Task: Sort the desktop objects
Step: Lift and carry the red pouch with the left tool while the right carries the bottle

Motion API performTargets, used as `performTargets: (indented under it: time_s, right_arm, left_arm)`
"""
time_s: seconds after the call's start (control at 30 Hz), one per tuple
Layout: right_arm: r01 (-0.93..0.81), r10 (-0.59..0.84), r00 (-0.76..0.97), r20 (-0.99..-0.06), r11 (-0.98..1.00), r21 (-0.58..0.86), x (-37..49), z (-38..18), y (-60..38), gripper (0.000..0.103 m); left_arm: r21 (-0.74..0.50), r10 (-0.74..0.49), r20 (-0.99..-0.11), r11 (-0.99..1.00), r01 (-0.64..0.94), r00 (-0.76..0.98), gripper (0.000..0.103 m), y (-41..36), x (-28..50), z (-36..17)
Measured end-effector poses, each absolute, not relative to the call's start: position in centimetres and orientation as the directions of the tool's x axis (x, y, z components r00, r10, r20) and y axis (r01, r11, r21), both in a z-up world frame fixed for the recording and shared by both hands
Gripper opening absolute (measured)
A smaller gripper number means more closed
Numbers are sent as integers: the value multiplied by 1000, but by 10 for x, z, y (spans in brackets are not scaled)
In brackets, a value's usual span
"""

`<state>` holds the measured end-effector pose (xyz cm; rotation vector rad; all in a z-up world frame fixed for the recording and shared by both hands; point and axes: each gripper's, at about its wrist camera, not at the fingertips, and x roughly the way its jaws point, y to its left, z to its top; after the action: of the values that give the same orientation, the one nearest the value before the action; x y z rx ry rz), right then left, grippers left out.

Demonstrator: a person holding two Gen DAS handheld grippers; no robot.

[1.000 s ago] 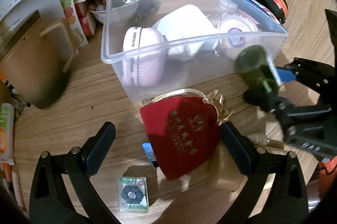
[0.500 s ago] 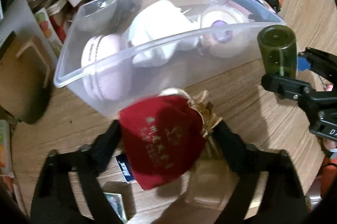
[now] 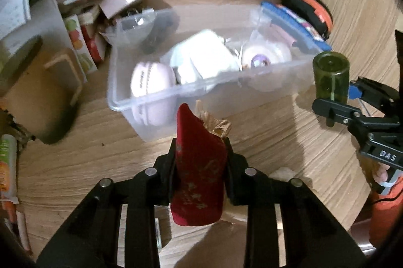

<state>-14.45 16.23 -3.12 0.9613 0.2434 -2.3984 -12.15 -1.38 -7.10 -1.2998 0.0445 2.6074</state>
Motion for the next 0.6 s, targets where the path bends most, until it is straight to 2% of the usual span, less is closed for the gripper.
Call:
performTargets:
  time_s: [0.6]
  right_arm:
    - [527,-404,-655,-638,-850,-3,-140,6,169,41]
  left_arm:
    - [-101,223,-681,-972,-212,-698,30,-45,-103,-4]
